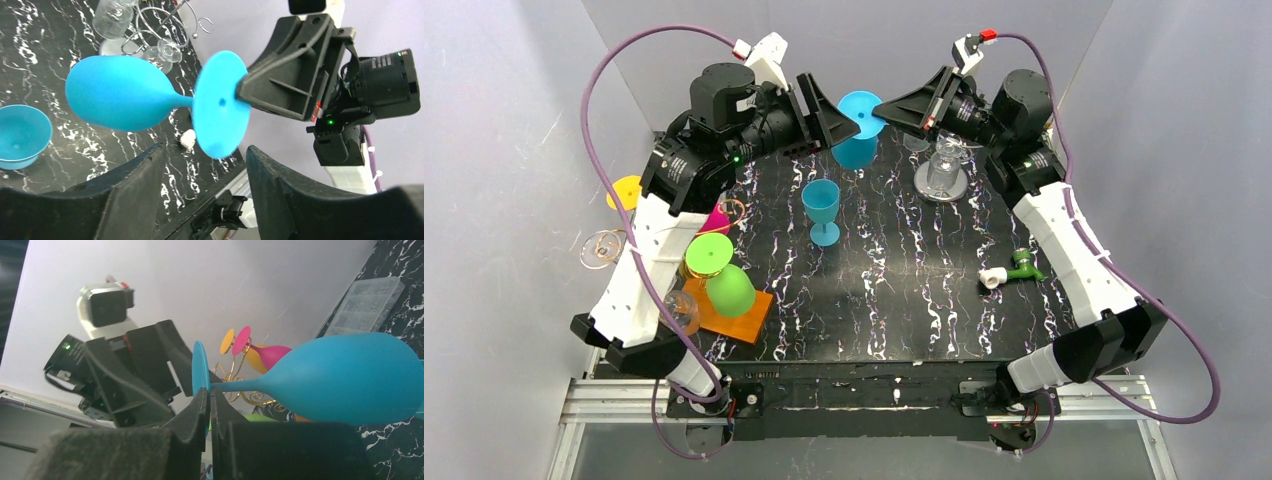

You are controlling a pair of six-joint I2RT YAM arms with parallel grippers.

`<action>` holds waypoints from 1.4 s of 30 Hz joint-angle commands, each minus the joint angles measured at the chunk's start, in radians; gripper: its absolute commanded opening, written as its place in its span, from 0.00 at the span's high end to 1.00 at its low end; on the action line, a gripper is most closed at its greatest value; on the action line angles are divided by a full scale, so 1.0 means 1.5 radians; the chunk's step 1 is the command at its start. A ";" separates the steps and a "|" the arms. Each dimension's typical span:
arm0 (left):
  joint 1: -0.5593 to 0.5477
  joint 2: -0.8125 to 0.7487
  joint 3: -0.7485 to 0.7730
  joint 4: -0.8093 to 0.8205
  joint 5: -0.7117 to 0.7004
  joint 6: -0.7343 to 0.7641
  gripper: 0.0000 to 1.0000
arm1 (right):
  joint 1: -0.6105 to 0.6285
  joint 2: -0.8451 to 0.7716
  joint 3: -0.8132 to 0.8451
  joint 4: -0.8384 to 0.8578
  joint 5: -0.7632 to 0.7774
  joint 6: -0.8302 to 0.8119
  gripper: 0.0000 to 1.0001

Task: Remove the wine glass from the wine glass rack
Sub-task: Place the wine glass at the center of the board.

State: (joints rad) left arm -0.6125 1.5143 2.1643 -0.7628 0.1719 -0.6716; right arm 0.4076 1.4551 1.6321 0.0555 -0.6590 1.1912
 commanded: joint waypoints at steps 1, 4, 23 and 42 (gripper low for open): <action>0.024 -0.020 -0.038 0.070 0.085 -0.076 0.46 | -0.001 -0.036 -0.005 0.052 -0.027 -0.018 0.99; 0.041 -0.028 -0.077 0.125 0.122 -0.119 0.51 | -0.001 -0.037 -0.011 0.059 -0.033 -0.018 0.99; 0.062 -0.050 -0.159 0.305 0.112 -0.442 1.00 | -0.131 -0.121 -0.220 0.239 -0.041 -0.009 0.02; 0.064 -0.052 -0.229 0.535 0.003 -0.777 1.00 | -0.113 -0.083 -0.370 0.623 0.013 0.184 0.02</action>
State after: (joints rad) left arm -0.5190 1.4624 1.7901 -0.0597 0.1925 -1.7374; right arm 0.2131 1.2922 1.0580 0.7528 -0.6773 1.3708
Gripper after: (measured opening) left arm 0.021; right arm 0.983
